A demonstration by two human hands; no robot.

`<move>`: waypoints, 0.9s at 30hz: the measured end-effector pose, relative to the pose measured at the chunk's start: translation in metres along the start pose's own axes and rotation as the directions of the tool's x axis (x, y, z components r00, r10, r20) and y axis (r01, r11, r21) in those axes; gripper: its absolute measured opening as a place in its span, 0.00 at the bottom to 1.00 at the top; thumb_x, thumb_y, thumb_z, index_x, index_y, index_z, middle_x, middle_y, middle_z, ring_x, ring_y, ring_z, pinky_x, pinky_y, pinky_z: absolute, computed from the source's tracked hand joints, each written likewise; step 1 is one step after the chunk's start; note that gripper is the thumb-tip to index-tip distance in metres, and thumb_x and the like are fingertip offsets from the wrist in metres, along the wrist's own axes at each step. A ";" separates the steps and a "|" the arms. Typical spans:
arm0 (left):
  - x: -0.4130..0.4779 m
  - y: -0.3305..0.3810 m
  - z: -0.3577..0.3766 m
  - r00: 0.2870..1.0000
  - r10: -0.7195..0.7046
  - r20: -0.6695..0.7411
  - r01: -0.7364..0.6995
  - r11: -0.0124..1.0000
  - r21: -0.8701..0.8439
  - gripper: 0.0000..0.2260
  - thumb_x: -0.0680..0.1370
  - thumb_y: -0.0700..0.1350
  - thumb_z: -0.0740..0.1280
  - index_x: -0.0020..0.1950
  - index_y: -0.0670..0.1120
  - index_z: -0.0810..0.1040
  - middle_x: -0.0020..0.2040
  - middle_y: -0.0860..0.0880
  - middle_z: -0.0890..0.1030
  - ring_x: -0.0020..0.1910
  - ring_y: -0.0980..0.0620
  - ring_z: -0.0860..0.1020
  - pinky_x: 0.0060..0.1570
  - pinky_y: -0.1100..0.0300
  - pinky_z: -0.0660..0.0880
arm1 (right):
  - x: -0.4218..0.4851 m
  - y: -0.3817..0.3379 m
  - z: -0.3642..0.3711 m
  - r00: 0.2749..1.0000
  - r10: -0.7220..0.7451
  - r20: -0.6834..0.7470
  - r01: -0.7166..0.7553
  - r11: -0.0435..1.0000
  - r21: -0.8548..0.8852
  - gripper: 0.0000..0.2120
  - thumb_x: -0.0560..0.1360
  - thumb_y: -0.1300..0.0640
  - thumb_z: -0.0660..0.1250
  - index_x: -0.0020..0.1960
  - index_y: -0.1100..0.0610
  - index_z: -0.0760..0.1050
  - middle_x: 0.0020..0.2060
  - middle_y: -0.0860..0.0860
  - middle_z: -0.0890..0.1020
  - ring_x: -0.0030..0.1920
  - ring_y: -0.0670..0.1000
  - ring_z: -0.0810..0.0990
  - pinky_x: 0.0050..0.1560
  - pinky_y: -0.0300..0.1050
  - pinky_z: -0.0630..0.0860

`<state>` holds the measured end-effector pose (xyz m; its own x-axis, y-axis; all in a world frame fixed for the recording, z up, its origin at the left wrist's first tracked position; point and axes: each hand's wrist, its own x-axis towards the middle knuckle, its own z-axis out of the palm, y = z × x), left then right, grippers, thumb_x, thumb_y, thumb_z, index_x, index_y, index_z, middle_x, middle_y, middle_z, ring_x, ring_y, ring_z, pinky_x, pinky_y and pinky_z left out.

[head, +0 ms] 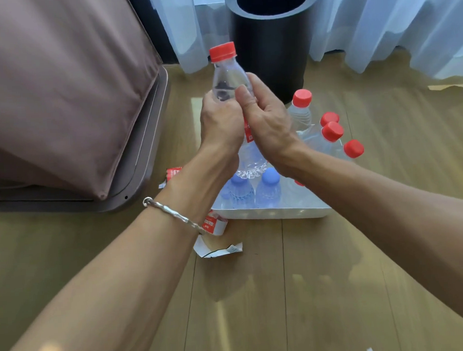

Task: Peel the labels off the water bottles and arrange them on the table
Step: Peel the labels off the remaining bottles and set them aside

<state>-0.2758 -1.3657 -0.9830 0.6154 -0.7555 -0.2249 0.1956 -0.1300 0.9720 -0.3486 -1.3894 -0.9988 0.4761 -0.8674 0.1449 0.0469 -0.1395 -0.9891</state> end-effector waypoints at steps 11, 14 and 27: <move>-0.007 0.003 0.016 1.000 0.004 -0.006 -0.004 0.989 -0.148 0.11 0.79 0.39 0.58 0.55 0.44 0.78 0.43 0.48 0.83 0.43 0.49 0.82 0.45 0.52 0.79 | 0.026 -0.022 -0.021 0.993 0.047 -0.112 -0.048 0.999 -0.002 0.09 0.81 0.47 0.57 0.52 0.52 0.72 0.46 0.52 0.78 0.47 0.50 0.79 0.57 0.58 0.78; -0.007 0.002 0.017 0.999 0.034 0.026 -0.034 0.999 -0.013 0.18 0.78 0.57 0.57 0.54 0.47 0.80 0.50 0.47 0.85 0.51 0.48 0.83 0.56 0.48 0.79 | 0.026 -0.019 -0.018 0.991 0.018 -0.134 -0.022 0.999 -0.035 0.08 0.83 0.51 0.59 0.57 0.55 0.71 0.45 0.48 0.79 0.43 0.39 0.79 0.48 0.40 0.78; -0.017 -0.019 0.009 1.000 0.009 0.030 -0.011 0.999 0.051 0.20 0.73 0.54 0.56 0.52 0.41 0.76 0.48 0.39 0.79 0.49 0.40 0.78 0.53 0.42 0.77 | 0.012 0.001 -0.010 0.988 0.108 -0.113 -0.113 0.993 -0.044 0.07 0.84 0.52 0.57 0.49 0.48 0.72 0.39 0.44 0.77 0.37 0.37 0.77 0.44 0.38 0.76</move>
<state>-0.2968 -1.3565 -0.9969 0.5940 -0.7755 -0.2138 0.1495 -0.1548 0.9766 -0.3518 -1.4052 -0.9973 0.3764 -0.9256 0.0393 -0.0459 -0.0610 -0.9971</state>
